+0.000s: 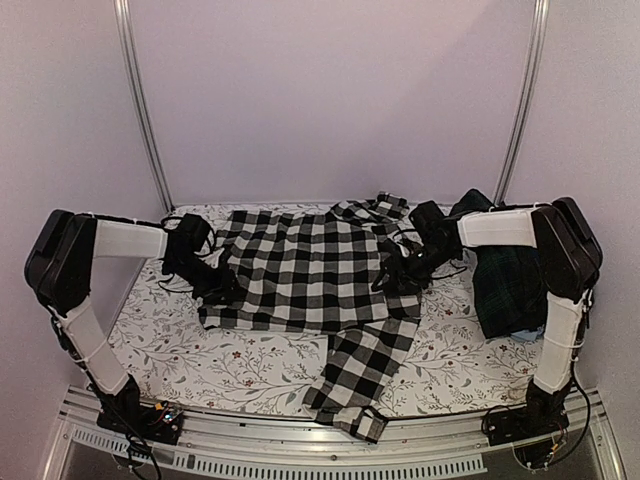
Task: Fold and stack the mixed laundry pile
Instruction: Adjust the flattened shirt at the center of the board.
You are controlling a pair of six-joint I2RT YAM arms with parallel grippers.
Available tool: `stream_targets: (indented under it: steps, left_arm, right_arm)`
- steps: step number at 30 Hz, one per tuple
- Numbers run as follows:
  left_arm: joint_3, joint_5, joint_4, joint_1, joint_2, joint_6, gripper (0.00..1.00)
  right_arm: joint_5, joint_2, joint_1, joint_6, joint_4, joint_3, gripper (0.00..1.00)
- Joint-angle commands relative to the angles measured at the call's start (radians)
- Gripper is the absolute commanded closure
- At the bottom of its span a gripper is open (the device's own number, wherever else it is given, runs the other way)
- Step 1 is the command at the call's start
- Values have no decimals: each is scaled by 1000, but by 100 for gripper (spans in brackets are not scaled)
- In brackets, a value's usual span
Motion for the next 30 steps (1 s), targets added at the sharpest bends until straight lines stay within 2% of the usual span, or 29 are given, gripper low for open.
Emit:
stream_targets:
  steps: [1,7,9,12,14,17,19,24,30]
  left_arm:
    - [-29,-115,-60,45,36,-56,59]
    - [-66,-208,-105,178,-10,-74,64]
    - [-68,-179,-88,202,-47,-68,57]
    - [-84,-131,-30,214,-147,-87,39]
    - [-76,-128,-58,218,-178,-102,36]
    - [-112,-92,-85,234,-214,-173,28]
    - [-180,-49,-81,244,-223,-232,29]
    - [-282,-44,-12,247,-288,-378,29]
    - [-345,-79,-1,247,-338,-500,21]
  right_arm:
    - [58,79,-19,7,-2,5,52]
    - [78,49,-51,-7,-47,23,51]
    - [83,19,-73,-2,-53,5,51]
    - [89,-18,-93,-6,-63,-8,51]
    - [69,-34,-85,-24,-57,16,50]
    - [80,-52,-21,-44,-49,102,43]
    - [77,-38,23,-76,-56,176,41]
    - [108,50,113,-195,-123,283,31]
    - [158,120,180,-291,-156,265,25]
